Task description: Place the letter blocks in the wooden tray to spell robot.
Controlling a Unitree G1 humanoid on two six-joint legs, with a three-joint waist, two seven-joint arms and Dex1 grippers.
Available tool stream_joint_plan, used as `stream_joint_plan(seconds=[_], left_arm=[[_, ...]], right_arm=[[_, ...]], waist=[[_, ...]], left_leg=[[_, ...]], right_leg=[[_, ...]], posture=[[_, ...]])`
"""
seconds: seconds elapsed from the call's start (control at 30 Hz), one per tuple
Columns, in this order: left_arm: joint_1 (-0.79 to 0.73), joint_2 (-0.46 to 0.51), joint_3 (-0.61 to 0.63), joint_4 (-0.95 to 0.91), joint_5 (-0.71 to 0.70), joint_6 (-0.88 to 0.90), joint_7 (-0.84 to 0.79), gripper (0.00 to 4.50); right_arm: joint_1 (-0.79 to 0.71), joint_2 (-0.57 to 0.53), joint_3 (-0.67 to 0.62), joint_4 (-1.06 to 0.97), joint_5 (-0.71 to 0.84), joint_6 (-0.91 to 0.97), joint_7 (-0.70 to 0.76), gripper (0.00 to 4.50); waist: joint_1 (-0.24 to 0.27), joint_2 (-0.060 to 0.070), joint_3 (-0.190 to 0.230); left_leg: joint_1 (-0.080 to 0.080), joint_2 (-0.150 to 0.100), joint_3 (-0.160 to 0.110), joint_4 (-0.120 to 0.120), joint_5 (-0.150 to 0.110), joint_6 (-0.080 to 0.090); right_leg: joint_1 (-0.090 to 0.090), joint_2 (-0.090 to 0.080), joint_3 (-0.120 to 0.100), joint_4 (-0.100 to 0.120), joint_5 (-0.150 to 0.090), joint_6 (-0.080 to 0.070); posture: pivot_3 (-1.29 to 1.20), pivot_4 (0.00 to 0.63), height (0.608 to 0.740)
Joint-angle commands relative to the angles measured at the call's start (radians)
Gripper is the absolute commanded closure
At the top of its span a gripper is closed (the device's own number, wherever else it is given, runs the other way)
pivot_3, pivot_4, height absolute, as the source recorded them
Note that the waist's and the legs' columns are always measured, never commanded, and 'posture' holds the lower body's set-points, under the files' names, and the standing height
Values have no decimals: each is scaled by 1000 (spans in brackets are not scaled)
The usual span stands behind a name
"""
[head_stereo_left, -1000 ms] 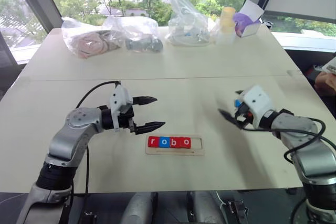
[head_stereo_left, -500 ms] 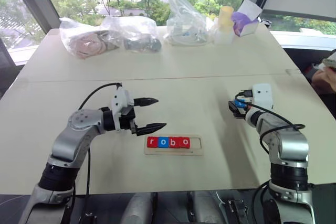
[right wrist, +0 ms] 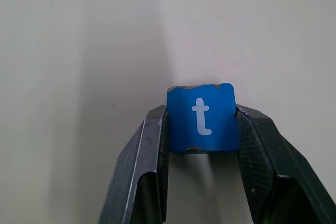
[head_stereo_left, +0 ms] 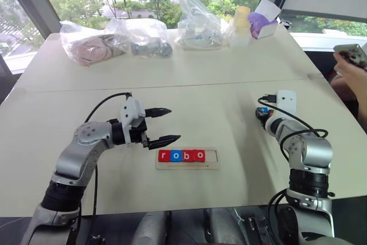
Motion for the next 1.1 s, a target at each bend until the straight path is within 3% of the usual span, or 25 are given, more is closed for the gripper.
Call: stream_joint_plan(seconds=[0.03,0.17,0.33,0.67,0.77,0.87,0.9,1.0,1.1], left_arm=[[-3,2,10,-10,-8,-29,-15,0],[-10,1,5,-1,-13,-35,-32,0],[-24,-3,3,43,-4,-59,-55,0],[-32,-15,-14,77,4,-88,-79,0],[-35,-16,-14,84,7,-93,-82,0],[-35,-15,-14,87,8,-96,-84,0],[-35,-15,-14,87,8,-96,-84,0],[-36,-16,-13,93,10,-100,-85,0],[-41,-22,-14,99,13,-104,-84,0]], right_arm=[[74,-25,23,-192,34,115,24,3326],[211,-60,32,-451,95,280,79,3326],[381,-18,23,-779,179,531,126,3326],[457,59,31,-866,242,545,93,3326],[458,36,33,-873,263,545,102,1876],[442,-71,17,-871,319,545,183,308],[437,-101,11,-868,338,545,207,79],[434,-400,3,-847,416,405,456,79],[525,-621,21,-713,320,-11,695,79]], waist=[[3,0,0],[3,0,0],[1,0,0],[3,0,0],[2,0,0],[3,1,0],[3,0,0],[4,3,1],[4,-1,1]], left_leg=[[0,0,0,0,0,0],[-1,0,-1,-1,0,0],[0,0,-1,-1,0,1],[0,1,-1,0,0,0],[0,1,-1,0,0,0],[0,0,-1,0,0,0],[0,0,-1,0,0,0],[-1,0,0,1,0,0],[0,0,0,1,-1,1]], right_leg=[[0,0,0,0,0,0],[0,-1,0,0,0,0],[0,0,0,0,0,0],[0,0,0,-1,0,0],[0,0,0,-1,0,0],[0,0,-1,-1,0,0],[1,0,-1,-1,0,0],[1,-1,-1,-2,-1,0],[3,-1,-3,-4,-1,1]], posture=[[0,150,740],[0,150,740],[0,150,740],[0,150,740],[0,150,740],[0,150,740],[0,150,740],[0,150,740],[0,150,740]])
